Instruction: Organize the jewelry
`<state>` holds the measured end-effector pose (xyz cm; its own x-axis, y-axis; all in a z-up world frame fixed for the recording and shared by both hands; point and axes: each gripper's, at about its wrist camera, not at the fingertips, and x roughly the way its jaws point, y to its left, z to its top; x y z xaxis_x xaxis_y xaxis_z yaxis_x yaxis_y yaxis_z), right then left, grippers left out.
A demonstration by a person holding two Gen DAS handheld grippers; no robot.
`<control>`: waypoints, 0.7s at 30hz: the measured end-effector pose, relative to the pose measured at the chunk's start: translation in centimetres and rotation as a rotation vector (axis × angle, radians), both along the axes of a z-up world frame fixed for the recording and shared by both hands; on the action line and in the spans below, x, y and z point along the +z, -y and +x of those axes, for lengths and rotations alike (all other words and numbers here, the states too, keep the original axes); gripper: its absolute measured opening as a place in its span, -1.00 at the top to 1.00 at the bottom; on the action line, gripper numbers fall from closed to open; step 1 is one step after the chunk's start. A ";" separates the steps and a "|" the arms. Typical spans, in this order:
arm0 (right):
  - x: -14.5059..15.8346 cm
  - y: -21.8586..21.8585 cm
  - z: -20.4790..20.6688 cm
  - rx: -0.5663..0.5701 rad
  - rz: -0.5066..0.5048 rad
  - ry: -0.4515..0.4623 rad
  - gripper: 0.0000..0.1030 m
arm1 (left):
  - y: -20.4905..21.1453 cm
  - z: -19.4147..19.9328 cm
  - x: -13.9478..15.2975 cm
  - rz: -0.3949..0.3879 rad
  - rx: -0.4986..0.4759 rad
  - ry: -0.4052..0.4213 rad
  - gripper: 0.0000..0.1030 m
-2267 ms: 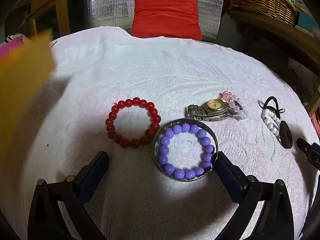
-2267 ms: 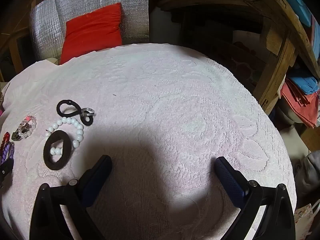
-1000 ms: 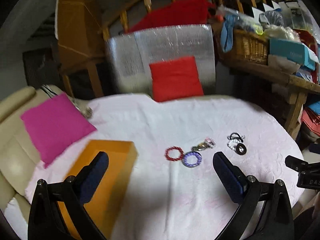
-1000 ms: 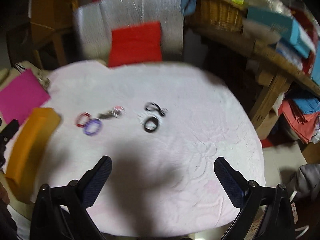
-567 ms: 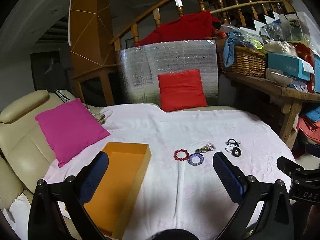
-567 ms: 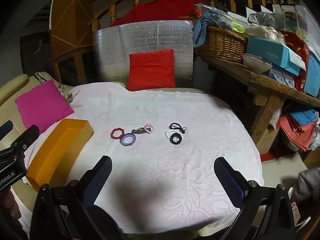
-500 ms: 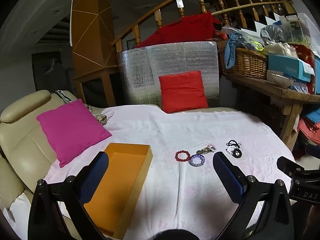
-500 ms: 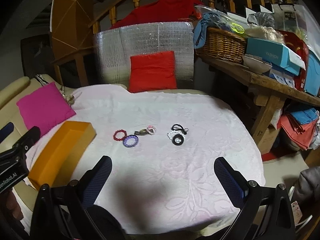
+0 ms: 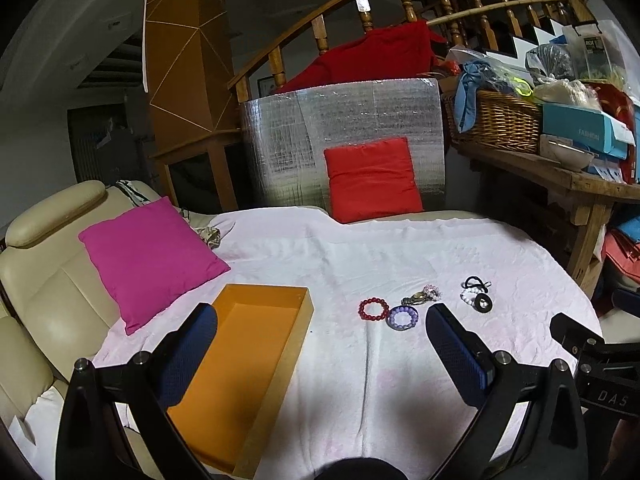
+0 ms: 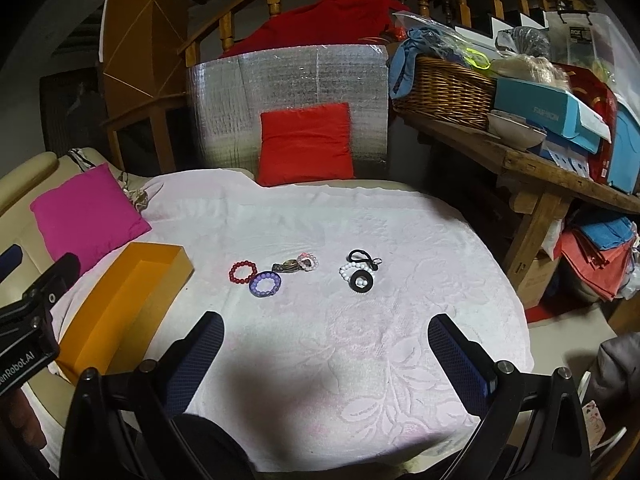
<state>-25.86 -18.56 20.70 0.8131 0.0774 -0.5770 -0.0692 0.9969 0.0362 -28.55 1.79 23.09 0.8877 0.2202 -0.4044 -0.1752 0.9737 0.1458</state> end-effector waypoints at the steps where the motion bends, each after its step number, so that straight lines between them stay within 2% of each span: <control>1: 0.0 0.0 0.0 -0.002 0.001 -0.001 -1.00 | 0.0 0.0 0.0 -0.001 0.001 -0.001 -1.00; 21: -0.8 0.5 0.8 -0.015 0.016 -0.012 -1.00 | -0.3 1.1 -0.8 0.001 0.022 -0.038 -1.00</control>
